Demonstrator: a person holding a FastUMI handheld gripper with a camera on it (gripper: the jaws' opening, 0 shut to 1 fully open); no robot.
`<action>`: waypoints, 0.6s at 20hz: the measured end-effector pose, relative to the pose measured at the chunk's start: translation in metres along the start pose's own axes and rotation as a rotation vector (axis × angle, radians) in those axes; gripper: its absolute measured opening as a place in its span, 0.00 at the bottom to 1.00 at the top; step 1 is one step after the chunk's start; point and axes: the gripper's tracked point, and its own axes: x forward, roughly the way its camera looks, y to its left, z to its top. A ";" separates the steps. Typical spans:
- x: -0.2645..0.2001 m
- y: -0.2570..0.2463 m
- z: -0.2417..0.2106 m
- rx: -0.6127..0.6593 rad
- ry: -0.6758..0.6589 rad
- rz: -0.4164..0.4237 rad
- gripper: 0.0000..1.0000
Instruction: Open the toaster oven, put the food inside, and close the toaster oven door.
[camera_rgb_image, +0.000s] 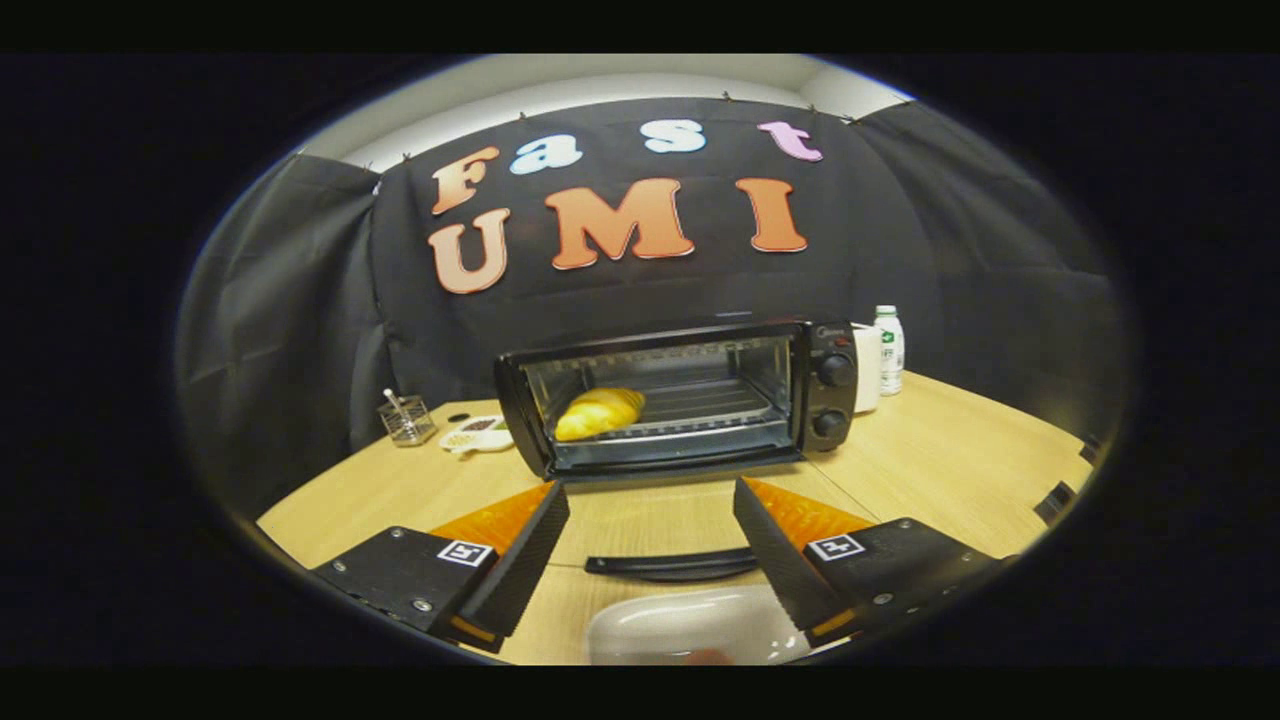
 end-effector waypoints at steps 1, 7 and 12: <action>-0.002 -0.006 -0.007 -0.003 0.011 -0.012 0.99; -0.006 -0.016 -0.044 0.011 0.076 -0.039 0.99; 0.000 -0.018 -0.067 -0.020 0.123 -0.053 0.99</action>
